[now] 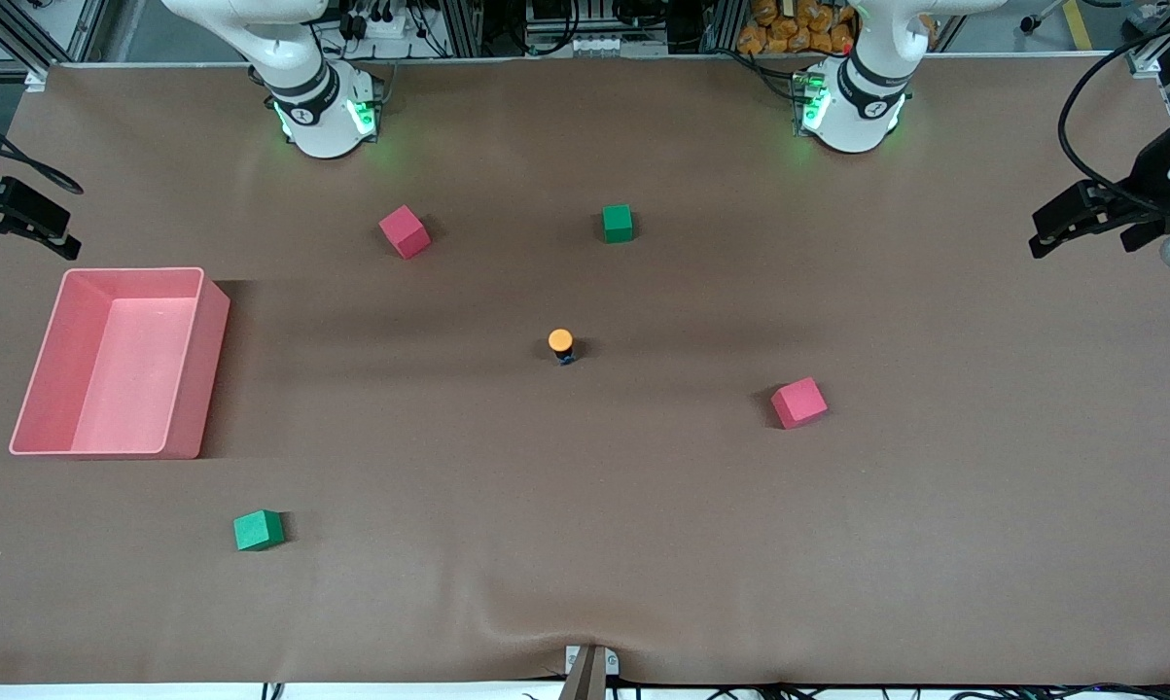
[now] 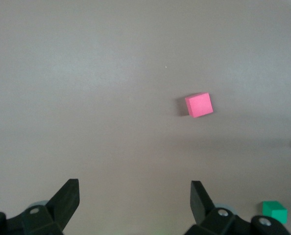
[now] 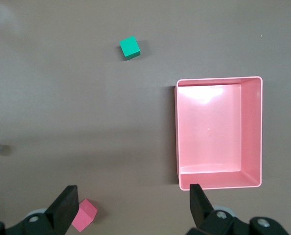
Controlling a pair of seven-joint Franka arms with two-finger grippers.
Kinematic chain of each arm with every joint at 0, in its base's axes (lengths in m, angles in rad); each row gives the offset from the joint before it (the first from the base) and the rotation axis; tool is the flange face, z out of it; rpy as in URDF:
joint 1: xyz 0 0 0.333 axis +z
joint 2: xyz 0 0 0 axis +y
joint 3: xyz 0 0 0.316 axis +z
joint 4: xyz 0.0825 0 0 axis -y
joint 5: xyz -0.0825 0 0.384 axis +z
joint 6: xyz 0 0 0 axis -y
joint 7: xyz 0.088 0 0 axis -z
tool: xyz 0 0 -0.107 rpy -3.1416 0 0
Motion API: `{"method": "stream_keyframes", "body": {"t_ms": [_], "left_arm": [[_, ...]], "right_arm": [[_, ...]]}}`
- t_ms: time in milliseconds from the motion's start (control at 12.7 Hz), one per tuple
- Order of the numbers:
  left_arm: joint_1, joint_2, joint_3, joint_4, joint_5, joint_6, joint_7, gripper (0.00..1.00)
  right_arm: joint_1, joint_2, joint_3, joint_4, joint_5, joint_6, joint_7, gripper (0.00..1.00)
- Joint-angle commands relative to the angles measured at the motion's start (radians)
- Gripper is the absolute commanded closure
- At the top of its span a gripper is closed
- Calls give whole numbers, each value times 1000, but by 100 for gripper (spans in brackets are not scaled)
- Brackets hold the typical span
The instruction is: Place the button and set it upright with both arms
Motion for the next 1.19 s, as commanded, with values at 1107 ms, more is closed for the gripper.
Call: {"method": "stream_keyframes", "body": {"t_ms": [1107], "left_arm": [[22,-113,-47,-68,-3,-69,60,0]], "right_arm": [[-26,3,17,9,67,-21,1,0]]}}
